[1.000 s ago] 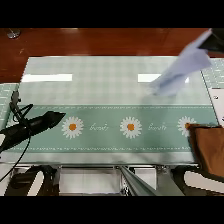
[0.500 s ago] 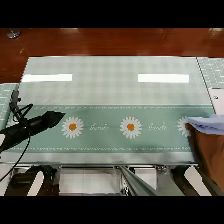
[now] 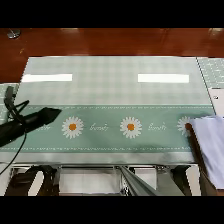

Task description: Fold the shirts.

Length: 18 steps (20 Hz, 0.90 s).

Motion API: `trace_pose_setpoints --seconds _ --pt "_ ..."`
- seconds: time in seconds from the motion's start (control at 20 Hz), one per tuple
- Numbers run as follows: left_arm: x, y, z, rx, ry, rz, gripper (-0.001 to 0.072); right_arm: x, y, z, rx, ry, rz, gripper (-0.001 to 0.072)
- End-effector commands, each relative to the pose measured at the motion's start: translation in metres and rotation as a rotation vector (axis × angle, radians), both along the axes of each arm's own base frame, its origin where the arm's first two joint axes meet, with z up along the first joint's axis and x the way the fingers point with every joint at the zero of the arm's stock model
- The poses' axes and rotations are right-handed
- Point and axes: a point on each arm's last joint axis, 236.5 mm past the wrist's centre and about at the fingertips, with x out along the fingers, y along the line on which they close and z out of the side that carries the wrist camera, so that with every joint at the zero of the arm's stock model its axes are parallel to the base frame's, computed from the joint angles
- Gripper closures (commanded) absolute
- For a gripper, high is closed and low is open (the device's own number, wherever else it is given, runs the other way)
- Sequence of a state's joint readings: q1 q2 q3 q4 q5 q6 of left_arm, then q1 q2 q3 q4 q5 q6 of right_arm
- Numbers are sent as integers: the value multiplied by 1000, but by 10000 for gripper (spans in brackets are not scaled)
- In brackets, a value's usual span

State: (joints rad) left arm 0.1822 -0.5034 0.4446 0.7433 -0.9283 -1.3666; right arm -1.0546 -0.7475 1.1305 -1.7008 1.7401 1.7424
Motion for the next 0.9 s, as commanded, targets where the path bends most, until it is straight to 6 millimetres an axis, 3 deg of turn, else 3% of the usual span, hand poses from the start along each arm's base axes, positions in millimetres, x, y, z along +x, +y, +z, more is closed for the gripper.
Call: trace_pose_setpoints --seconds 0.0,0.05,0.15,0.2,0.25,0.3,0.35,0.45,0.55,0.65,0.75,0.85 --pt "37 38 60 80 -102 54 689 124 -21 55 16 -408 186 187" --pt "56 49 88 89 -133 66 690 172 -10 80 48 -538 291 308" --pt "90 39 137 87 -177 -17 690 265 48 126 124 -746 600 637" --pt "103 21 157 95 -195 -104 690 304 94 142 150 -823 791 686" --pt "113 -1 173 117 -229 -194 690 332 138 147 165 -858 923 685" --pt "124 -23 182 147 -254 -255 691 352 181 139 157 -846 1062 686" --pt "135 -37 178 183 -253 -279 690 369 217 118 105 -784 1193 685" --pt "148 -53 130 281 -148 -282 691 397 252 52 -24 -587 1335 686" --pt "148 -45 57 417 32 -282 690 389 284 -37 67 -349 1387 686" --pt "142 -33 6 460 170 -286 689 365 298 -109 158 -154 1376 686" --pt "139 -25 -8 450 228 -270 688 348 295 -145 188 -54 1337 686" --pt "143 -22 -4 450 211 -256 688 349 291 -150 172 -55 1329 685"
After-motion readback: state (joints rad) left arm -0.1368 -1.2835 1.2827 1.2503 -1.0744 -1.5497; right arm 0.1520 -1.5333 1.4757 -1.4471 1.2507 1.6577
